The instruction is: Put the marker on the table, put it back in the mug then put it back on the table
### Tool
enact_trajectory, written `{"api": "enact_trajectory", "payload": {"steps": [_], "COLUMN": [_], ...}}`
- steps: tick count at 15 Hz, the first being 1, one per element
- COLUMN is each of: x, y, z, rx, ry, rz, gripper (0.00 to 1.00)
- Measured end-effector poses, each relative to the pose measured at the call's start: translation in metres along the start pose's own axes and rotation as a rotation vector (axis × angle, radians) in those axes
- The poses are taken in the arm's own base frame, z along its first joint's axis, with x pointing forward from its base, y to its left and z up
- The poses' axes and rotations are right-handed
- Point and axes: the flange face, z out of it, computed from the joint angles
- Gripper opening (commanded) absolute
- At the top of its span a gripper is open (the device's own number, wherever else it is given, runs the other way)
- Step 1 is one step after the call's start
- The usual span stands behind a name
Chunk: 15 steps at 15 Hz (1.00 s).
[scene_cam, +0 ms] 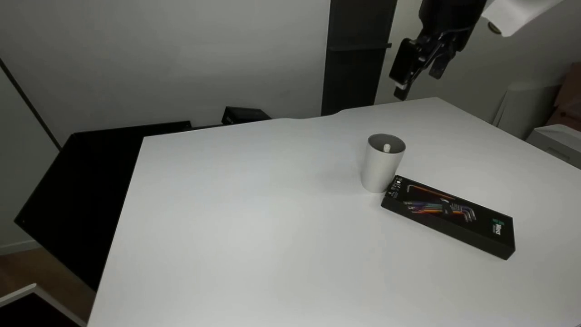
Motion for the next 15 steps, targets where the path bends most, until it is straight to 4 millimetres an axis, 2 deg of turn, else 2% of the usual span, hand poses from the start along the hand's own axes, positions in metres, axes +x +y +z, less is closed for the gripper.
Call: {"api": "enact_trajectory", "payload": {"steps": [4,10,15], "x": [0.005,-0.001,-0.007], "y": [-0.016,-0.039,-0.045], "z": [0.022,0.055,0.077], "rx": [-0.028,-0.04,-0.036], "ry": [0.014,-0.01,-0.03], "rz": [-0.032,-0.035,-0.015], "gripper": [1.0,1.0,1.0]}}
